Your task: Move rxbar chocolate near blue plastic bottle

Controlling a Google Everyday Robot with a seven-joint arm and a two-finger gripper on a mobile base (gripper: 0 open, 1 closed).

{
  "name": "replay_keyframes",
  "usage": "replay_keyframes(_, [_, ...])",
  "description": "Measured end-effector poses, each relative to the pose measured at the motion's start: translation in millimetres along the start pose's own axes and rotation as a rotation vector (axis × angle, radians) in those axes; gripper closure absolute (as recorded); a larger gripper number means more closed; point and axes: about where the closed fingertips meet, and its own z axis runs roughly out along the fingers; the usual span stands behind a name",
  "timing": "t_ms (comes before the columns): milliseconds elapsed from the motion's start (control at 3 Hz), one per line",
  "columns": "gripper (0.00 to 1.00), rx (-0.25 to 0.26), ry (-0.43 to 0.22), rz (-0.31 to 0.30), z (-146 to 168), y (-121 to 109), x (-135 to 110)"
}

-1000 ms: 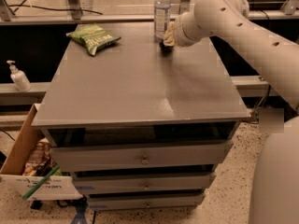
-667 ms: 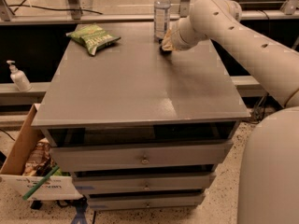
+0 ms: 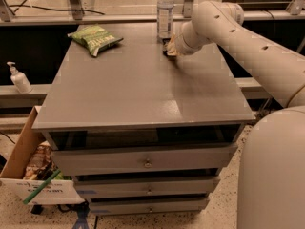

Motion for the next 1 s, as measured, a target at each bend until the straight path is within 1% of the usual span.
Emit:
replay_keyframes(667, [0.13,-0.007,0.014,0.011,-7.0,6.2,4.1])
replay_keyframes(1000, [0.0,-0.007,0.01,0.011,-9.5,5.6,1.8])
